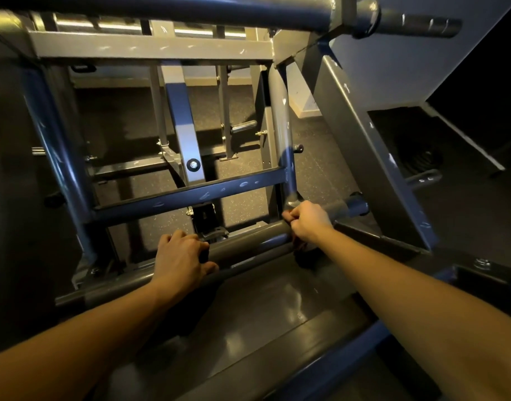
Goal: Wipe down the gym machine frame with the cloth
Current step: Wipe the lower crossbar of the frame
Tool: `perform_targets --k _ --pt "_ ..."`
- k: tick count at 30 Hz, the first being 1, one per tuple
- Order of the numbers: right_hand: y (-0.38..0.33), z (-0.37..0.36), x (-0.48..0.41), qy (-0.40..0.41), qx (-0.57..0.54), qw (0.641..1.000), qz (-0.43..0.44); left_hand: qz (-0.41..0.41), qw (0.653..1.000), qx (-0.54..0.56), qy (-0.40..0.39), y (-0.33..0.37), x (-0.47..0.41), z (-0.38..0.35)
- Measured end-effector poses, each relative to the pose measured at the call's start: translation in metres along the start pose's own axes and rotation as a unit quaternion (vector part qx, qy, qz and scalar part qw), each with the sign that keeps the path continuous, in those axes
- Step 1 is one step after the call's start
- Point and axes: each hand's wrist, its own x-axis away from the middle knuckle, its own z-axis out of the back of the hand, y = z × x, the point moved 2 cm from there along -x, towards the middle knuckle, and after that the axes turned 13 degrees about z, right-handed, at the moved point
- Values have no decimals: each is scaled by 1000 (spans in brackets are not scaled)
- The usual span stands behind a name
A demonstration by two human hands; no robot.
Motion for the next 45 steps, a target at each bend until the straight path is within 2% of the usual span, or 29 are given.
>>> perform_targets --k 2,4,6,8,10,11,16,19,25,32,38,45 --pt "-1 9 8 -46 -71 996 16 -1 1000 -3 -3 0 2 1" --pt "4 28 13 -39 -90 995 16 -3 1000 1 0 0 2 4" --pt "10 49 4 20 17 1000 -4 -4 1000 10 -1 0 1 4" --pt "11 59 -5 63 168 983 -28 -4 1000 11 2 0 2 3" --pt "14 55 -15 59 266 962 -36 -3 1000 14 10 -1 3 1" --pt "15 50 -19 38 278 959 -34 -2 1000 14 13 -1 3 0" --pt "-10 16 -39 -68 184 980 33 -2 1000 -2 7 0 2 1" --pt "-35 1 -39 -114 200 971 69 -2 1000 -5 4 0 3 3" --pt "-40 -2 -27 -127 138 980 65 10 1000 4 -13 3 3 10" --pt "-104 -54 -22 -195 44 971 128 14 996 -14 -86 -2 2 31" --pt "-140 -75 -23 -265 -4 951 157 5 997 -66 -42 -22 24 82" --pt "-198 -116 -8 -287 -44 938 188 6 991 -132 31 -83 89 153"
